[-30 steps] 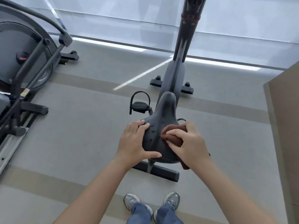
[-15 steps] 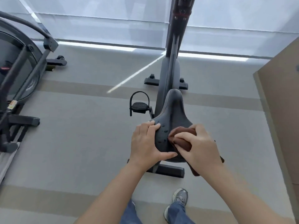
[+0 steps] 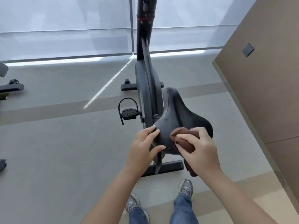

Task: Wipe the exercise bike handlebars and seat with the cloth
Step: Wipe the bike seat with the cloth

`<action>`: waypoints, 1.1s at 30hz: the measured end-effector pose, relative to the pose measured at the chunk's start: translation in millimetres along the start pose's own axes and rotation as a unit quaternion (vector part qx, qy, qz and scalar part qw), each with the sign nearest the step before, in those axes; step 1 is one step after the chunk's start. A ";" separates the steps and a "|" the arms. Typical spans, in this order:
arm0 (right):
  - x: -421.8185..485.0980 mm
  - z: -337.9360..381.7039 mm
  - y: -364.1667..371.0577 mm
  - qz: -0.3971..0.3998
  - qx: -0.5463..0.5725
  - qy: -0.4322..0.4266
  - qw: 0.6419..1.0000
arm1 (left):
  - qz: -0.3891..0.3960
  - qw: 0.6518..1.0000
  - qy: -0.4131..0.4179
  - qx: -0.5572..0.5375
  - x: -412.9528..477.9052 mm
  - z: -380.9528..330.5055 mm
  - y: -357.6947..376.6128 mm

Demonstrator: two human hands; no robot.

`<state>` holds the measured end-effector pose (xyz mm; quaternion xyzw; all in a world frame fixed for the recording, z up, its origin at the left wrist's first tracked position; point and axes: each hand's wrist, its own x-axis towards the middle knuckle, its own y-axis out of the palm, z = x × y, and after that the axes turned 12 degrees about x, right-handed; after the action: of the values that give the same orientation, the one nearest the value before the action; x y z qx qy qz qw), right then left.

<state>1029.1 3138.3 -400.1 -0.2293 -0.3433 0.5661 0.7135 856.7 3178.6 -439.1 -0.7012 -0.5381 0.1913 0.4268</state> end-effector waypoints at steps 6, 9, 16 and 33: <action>84.2 26.5 41.4 0.048 -0.094 0.029 0.994 | -0.008 1.000 0.029 -0.005 -0.5 10.8 -8.2; 75.7 29.0 42.8 0.068 -0.121 0.009 0.990 | -0.010 0.999 0.037 0.008 -1.4 15.0 -12.4; 31.5 40.9 40.2 0.019 -0.085 -0.029 0.996 | 0.005 1.000 -0.004 0.024 -17.9 42.6 -21.5; 93.3 20.0 40.1 0.050 -0.126 0.047 0.990 | 0.029 0.995 0.032 0.089 -2.5 34.9 -42.7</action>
<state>999.6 3237.3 -394.1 -0.3603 -0.3660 0.5420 0.6652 805.2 3192.4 -424.9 -0.6815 -0.4845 0.2285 0.4986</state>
